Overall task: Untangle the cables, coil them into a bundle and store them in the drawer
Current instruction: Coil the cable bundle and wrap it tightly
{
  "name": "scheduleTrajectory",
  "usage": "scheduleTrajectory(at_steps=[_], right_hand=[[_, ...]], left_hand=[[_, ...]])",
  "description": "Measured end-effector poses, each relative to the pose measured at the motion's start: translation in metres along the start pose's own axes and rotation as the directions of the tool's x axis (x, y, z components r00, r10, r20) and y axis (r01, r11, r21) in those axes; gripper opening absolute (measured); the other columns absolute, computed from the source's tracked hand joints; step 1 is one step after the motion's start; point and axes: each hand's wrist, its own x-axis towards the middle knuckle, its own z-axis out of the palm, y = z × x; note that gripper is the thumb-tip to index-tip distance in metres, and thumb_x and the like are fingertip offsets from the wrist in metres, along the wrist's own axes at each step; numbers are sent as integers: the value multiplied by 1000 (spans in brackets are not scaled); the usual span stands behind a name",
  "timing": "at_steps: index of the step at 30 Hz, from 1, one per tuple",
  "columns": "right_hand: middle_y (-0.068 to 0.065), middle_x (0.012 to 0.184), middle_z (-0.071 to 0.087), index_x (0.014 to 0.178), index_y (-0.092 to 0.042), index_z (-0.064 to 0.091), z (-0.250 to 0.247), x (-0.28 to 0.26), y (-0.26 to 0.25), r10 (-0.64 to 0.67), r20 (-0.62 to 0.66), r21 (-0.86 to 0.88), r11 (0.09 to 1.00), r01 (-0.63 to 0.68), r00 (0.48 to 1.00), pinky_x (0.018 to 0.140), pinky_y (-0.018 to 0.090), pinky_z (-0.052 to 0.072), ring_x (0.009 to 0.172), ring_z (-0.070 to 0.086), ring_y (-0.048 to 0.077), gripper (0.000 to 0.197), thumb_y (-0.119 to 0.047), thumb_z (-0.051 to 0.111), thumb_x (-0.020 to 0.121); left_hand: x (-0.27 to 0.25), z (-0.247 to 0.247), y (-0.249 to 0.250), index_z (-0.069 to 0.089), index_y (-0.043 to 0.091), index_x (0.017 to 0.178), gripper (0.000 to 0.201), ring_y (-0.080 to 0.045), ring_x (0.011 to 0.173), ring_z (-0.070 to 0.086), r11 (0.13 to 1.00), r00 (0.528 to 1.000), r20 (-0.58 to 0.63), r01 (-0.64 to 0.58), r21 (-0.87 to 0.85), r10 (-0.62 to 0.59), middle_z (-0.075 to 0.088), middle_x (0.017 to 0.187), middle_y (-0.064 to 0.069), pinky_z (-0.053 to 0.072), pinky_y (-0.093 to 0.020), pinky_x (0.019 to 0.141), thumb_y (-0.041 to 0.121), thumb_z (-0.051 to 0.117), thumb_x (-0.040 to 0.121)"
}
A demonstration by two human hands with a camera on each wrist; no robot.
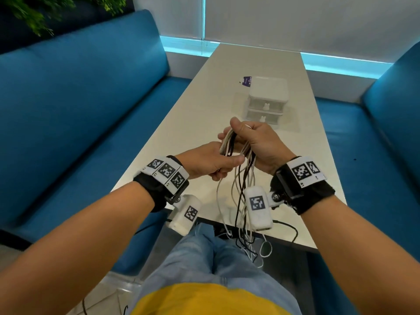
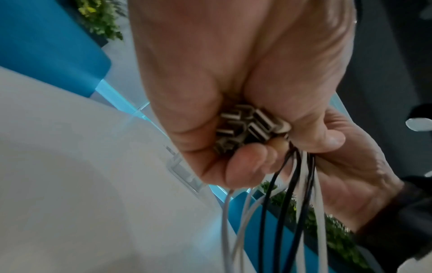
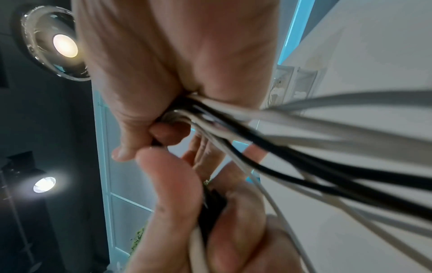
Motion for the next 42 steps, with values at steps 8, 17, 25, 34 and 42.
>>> scheduleTrajectory(at_steps=[8,17,25,34,42], right_hand=[[22,83,66,82,3,60,10,0,0,-19,-145,8,1000,20,989,62,26,57,63,68,15,30,-26,62,92],[19,74,71,66,7,59,11,2,-1,-70,-301,-255,967,-10,951,75,41,58,77,73,25,50,-38,75,80],[5,56,55,72,-13,49,14,-5,-14,70,-146,90,994,-57,987,51,28,45,54,56,23,31,-32,65,91],[-2,40,29,62,-17,38,19,-5,-11,-35,-313,92,994,67,949,39,22,19,32,25,13,50,-51,42,98],[-1,41,25,61,-17,33,24,-1,-4,-63,-278,134,986,104,958,39,19,13,35,14,13,50,-49,39,100]], left_hand=[[6,12,8,43,16,68,31,-10,49,28,981,996,86,46,-189,-30,30,53,2,26,-19,44,22,54,96],[8,21,16,49,13,67,26,-11,43,26,986,982,153,129,-109,-111,30,45,5,19,-23,45,11,60,91],[6,23,18,45,15,64,31,-12,44,24,981,975,166,167,-97,-149,30,47,3,18,-25,47,10,55,92],[7,27,17,46,15,62,30,-12,45,26,992,985,137,115,-61,-106,30,48,2,21,-22,45,5,54,89],[2,12,28,64,3,86,15,-15,61,47,973,993,42,97,208,-108,56,70,-7,38,-23,56,17,69,81]])
